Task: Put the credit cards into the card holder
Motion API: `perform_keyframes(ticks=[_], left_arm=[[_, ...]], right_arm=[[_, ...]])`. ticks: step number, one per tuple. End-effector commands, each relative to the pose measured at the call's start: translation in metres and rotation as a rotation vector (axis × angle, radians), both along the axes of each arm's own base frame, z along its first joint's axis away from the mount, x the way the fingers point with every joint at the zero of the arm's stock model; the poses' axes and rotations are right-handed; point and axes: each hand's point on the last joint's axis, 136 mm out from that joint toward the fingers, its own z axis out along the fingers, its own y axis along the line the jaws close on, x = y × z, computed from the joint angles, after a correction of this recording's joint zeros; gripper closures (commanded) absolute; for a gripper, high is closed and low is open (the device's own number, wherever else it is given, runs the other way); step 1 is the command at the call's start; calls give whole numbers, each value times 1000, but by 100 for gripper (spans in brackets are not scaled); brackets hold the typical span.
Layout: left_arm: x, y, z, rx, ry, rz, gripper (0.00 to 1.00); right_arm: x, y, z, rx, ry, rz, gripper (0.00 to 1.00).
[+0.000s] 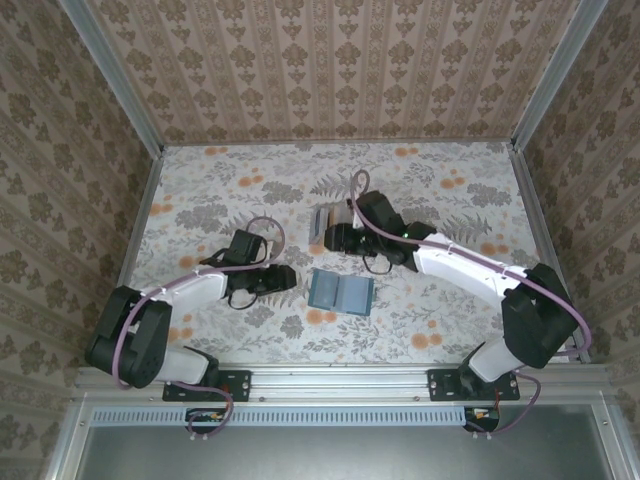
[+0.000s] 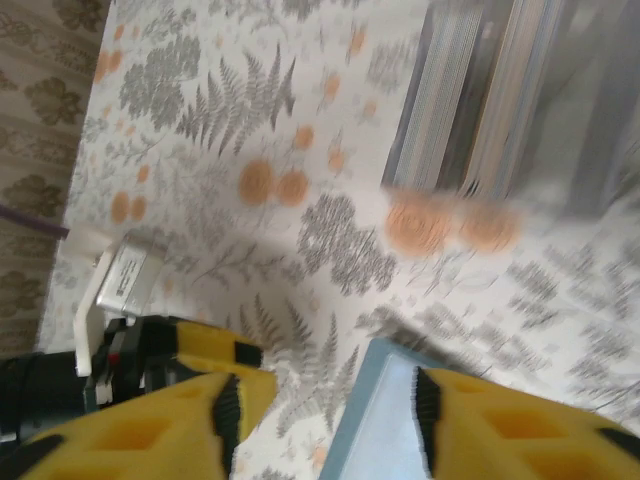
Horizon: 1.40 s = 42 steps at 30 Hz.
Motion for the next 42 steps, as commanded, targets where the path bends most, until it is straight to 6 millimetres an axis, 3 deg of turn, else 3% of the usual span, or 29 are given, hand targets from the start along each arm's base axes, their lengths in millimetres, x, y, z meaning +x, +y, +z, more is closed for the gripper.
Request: perform_keyframes(ticks=[1,6,10,12,13,15,21,26,34,42], left_arm=[[9,4,12,25,-53,2,49],[8,12,13,63,-66,10,46],[7,30,19,134,-109,56,22],[7,37,24,162,-139,75,17],[7,41,27,178,-149,82,9],[6,48,31,200,-169,103,5],[6,59,35,230,-203,138,0],[8,73,26,262,-168,198,0],[8,74,32,245,-193,199,0],[8,72,28,232,-185,199,0]], right_arm=[[13,-26,-6,-209,-20,-4,39],[38,-26,-15,-271,-13,-18,29],[49,-16,-29,-268,18,-3,18],[55,-11,-35,-263,28,0,15],[58,-10,-39,-266,36,-6,13],[63,-7,-44,-266,53,-13,11],[74,5,-53,-233,72,-14,10],[80,14,-69,-225,104,-8,12],[88,18,-83,-252,140,-2,14],[87,40,-60,-123,96,79,23]])
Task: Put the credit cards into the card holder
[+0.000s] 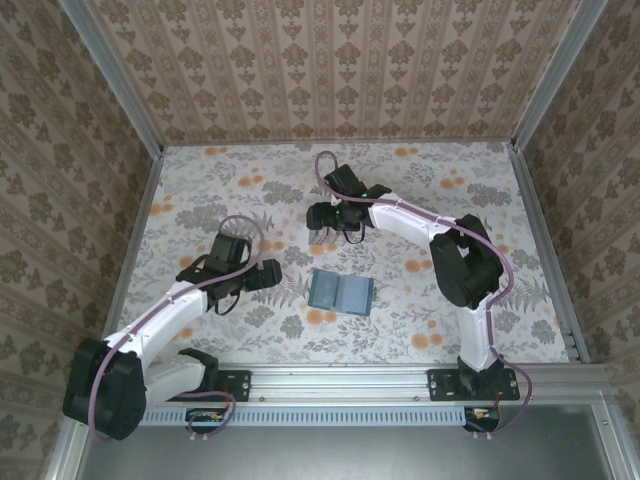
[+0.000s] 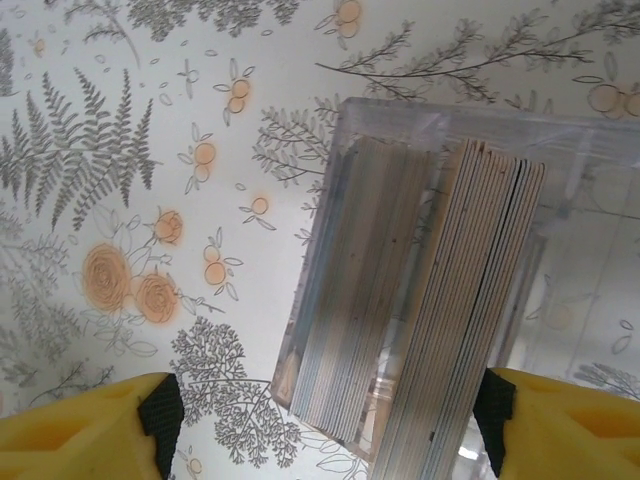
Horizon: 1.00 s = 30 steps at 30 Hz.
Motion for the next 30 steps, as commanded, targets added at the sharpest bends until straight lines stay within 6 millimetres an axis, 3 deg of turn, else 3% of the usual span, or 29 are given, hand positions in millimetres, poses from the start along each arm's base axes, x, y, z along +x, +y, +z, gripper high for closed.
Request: perform_keyframes(ticks=[1,4,14,24,30], left_arm=[[-1,2,-4,-10,6,16,0],[0,-4,-6,-48,7,12,0],[0,-5,-6,-53,17,16,0],[5,-13,-9,-96,21,19,0],[9,-18,-10,-113,30,14,0]], right_arm=[[0,14,18,96,-22,54,24],[2,14,22,140,-26,46,25],[0,14,28,192,-49,50,48],[-2,12,33,198,-77,64,58],[-2,11,30,182,-68,72,72]])
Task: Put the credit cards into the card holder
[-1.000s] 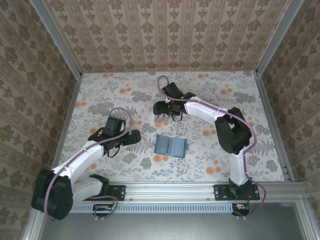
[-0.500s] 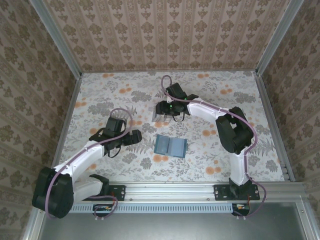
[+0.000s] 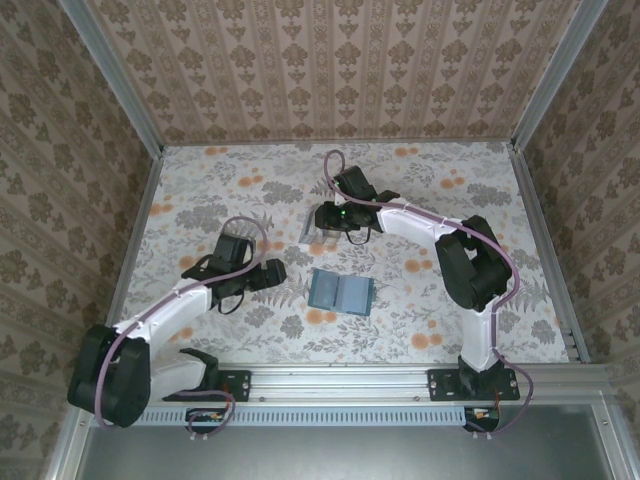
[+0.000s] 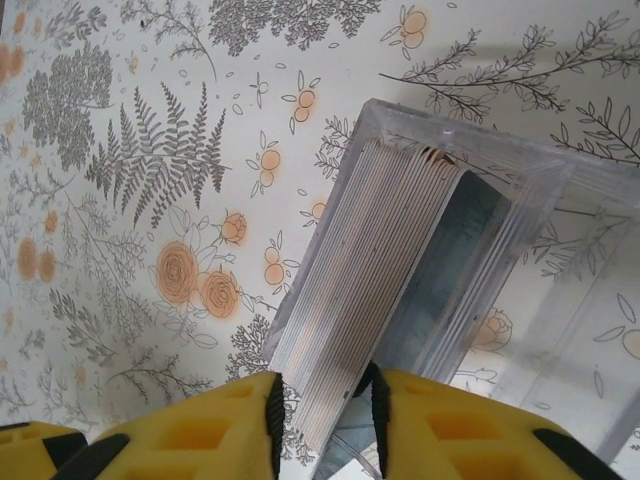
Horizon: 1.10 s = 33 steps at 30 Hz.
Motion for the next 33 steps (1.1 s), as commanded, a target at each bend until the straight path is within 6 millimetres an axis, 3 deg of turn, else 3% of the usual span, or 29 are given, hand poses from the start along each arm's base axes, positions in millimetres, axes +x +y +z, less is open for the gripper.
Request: perform_keyframes(ticks=[1,8,16,23,28,33], left_arm=[[6,-6,5,-38,-11,6,0],[8,-8,4,-39,-1,-1,0],[8,-8,4,-34,5,-1,0],[7,-10,4,-42,14,-8,0],[5,-12,8,-58,-4,-23,0],[-6,-44,23,-67,-53,-222,0]], right_arm=[[0,4,22,23,-47,29,74],[-2,-1,19,-4,-30,22,88],[-8,-18,31,-40,-32,-41,100],[-17,-29,36,-47,-21,-62,100],[-45,-46,50,-46,-15,-66,100],[-92,-65,55,25,17,-81,100]])
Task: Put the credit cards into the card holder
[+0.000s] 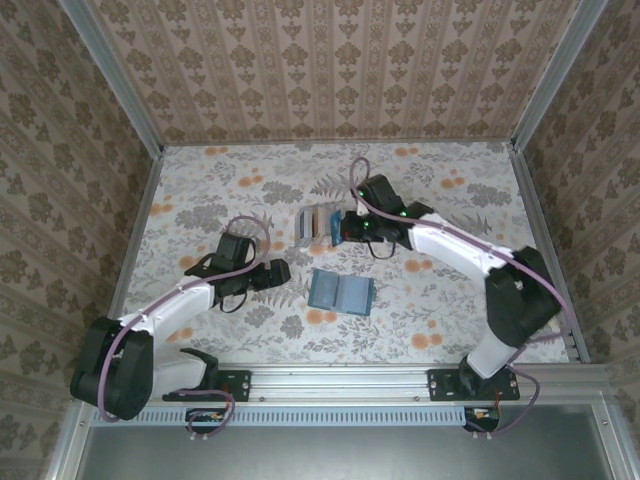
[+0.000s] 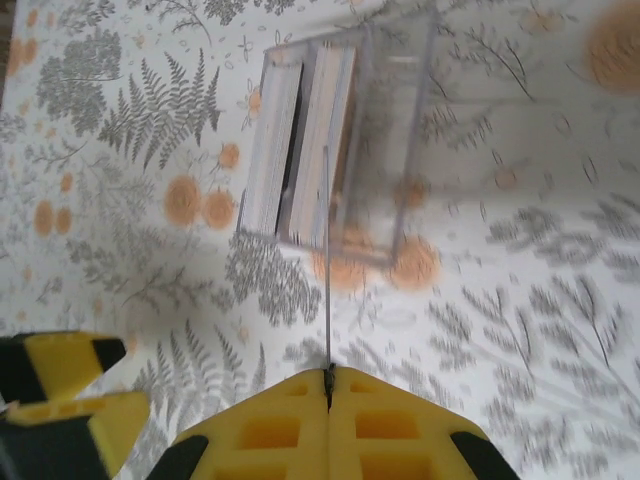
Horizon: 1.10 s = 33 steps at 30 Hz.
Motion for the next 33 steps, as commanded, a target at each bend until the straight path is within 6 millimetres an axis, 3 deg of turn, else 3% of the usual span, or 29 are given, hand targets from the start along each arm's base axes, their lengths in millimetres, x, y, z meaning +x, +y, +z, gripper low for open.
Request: perform_keyframes(ticks=[1,5,11,18,23,33], left_arm=[[-5,-35,27,-22,-88,-192,0],[-12,-56,28,-37,-79,-276,1],[-23,-71,-11,-43,59,-317,17],[-27,-92,-18,-44,80,-345,36],[-28,-92,-21,-34,78,-315,52],[-31,-86,-34,13,129,-274,71]], right_arm=[[-30,-13,8,59,34,-25,100],[-65,-19,-3,178,84,-36,100],[-94,-12,-42,307,194,-20,100],[-100,-1,-70,390,296,-32,100],[-106,-5,-85,375,325,-40,100],[-118,-15,-109,358,352,-70,100]])
